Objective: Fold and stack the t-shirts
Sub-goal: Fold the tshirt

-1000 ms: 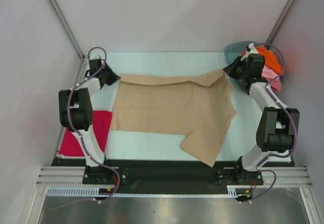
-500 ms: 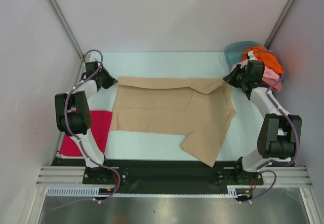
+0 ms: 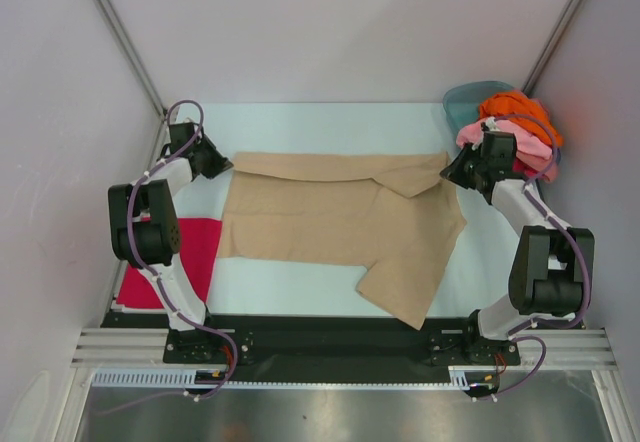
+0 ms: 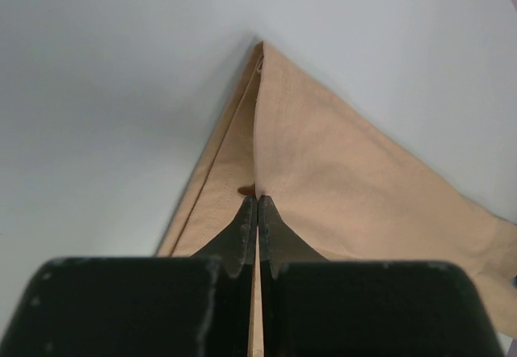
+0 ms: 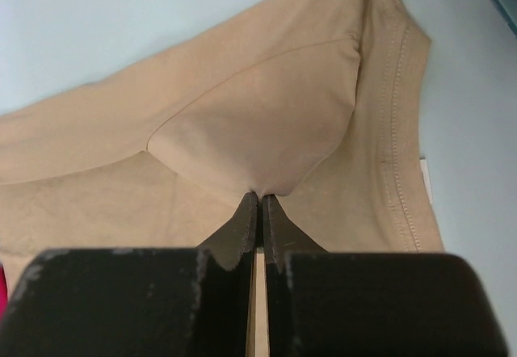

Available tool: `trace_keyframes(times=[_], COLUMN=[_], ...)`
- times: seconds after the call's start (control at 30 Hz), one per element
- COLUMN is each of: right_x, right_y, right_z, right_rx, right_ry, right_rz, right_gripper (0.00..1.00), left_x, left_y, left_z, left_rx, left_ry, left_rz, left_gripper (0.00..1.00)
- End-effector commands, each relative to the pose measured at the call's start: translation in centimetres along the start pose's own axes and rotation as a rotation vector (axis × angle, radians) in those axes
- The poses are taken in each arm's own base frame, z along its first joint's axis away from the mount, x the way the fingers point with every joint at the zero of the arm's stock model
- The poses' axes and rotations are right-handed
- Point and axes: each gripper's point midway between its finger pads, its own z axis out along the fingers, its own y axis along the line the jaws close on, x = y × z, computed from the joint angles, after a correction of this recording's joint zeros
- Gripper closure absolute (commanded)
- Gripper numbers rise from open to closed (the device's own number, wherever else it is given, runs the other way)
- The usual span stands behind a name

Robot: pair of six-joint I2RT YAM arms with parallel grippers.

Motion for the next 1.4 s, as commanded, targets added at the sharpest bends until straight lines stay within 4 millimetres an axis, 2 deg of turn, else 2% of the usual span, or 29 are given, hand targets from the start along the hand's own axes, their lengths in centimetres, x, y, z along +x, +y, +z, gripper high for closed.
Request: trace_keyframes(times=[0.0, 0.27, 0.53, 0.63, 0.67, 0.73, 0.77, 0.8, 0.83, 0.87, 0.93, 0.97, 1.0, 1.07, 1.1, 1.13, 1.17, 1.2, 1.23, 1.27, 1.3, 1.33, 1.37], right_x=[-0.4, 0.0, 1.2, 2.2, 3.2, 3.7, 4.3, 4.1, 4.2, 3.8, 1.8, -0.2, -1.1, -2.5, -4.9, -4.5, -4.9, -6.0, -5.6, -6.3, -6.2, -6.7, -7.2], right_y=[0.4, 0.8, 0.2, -0.1, -0.7, -1.9, -2.6, -3.2, -3.7, -3.5, -3.2, -2.6, -2.5, -2.0, -0.5, -0.7, -0.3, 0.4, 1.6, 1.1, 1.7, 1.5, 0.9], right_z=[-0.8, -1.6, -1.8, -2.1, -2.2, -2.2, -2.2, -2.3, -2.5, -2.6, -3.2, -3.4, -2.8, -1.7, -0.8, 1.2, 2.3, 3.3, 5.3, 6.0, 6.9, 8.5, 8.9], right_rx=[0.002, 0.001, 0.037, 0.061, 0.075, 0.114, 0.133, 0.158, 0.172, 0.169, 0.191, 0.182, 0.181, 0.165, 0.133, 0.135, 0.129, 0.116, 0.109, 0.167, 0.185, 0.21, 0.26], right_ry=[-0.024, -0.03, -0.02, -0.016, -0.006, -0.021, -0.015, -0.024, -0.012, -0.016, -0.056, -0.095, -0.101, -0.099, -0.149, -0.126, -0.133, -0.173, -0.157, -0.181, -0.182, -0.184, -0.194], right_rz=[-0.012, -0.028, -0.022, -0.026, -0.024, -0.03, -0.034, -0.035, -0.052, -0.068, -0.114, -0.147, -0.156, -0.176, -0.193, -0.19, -0.19, -0.201, -0.234, -0.251, -0.285, -0.29, -0.285], right_gripper=[0.96, 0.96, 0.96, 0.95, 0.93, 0.87, 0.81, 0.8, 0.72, 0.66, 0.53, 0.43, 0.38, 0.37, 0.37, 0.37, 0.37, 0.37, 0.37, 0.37, 0.36, 0.36, 0.36], left_x=[-0.1, 0.3, 0.8, 0.5, 0.5, 0.4, 0.0, 0.1, -0.8, -0.8, -1.5, -2.5, -2.9, -3.7, -3.3, -3.3, -3.6, -2.2, -1.7, -2.1, -1.7, -1.0, -1.0], left_y=[0.7, 1.4, 1.9, 2.0, 2.1, 2.2, 2.3, 2.4, 2.6, 2.8, 2.5, 1.9, 1.7, 0.4, -0.9, -1.7, -2.8, -3.5, -4.0, -5.2, -6.0, -6.0, -6.4], left_z=[0.1, 0.9, 1.7, 1.6, 1.7, 1.5, 1.1, 0.9, 0.0, -0.7, -1.9, -3.2, -3.8, -4.4, -4.2, -4.0, -3.4, -2.0, -1.2, -0.7, 0.0, 1.3, 1.8], left_rx=[-0.021, -0.037, -0.045, -0.056, -0.062, -0.069, -0.086, -0.099, -0.128, -0.155, -0.165, -0.166, -0.166, -0.12, -0.057, -0.024, 0.024, 0.069, 0.092, 0.127, 0.152, 0.164, 0.186], left_ry=[-0.002, 0.011, 0.031, 0.022, 0.021, 0.018, 0.001, 0.001, -0.037, -0.038, -0.071, -0.113, -0.13, -0.166, -0.145, -0.14, -0.144, -0.086, -0.057, -0.052, -0.034, -0.002, -0.006], left_rz=[0.017, -0.001, -0.013, -0.012, -0.012, -0.015, -0.015, -0.014, -0.003, -0.007, 0.01, 0.017, 0.018, 0.028, 0.037, 0.043, 0.052, 0.054, 0.048, 0.054, 0.059, 0.04, 0.037], left_gripper=[1.0, 1.0, 1.0, 1.0, 1.0, 0.99, 0.99, 0.93, 0.87, 0.74, 0.67, 0.61, 0.58, 0.54, 0.54, 0.54, 0.55, 0.56, 0.57, 0.59, 0.6, 0.61, 0.63])
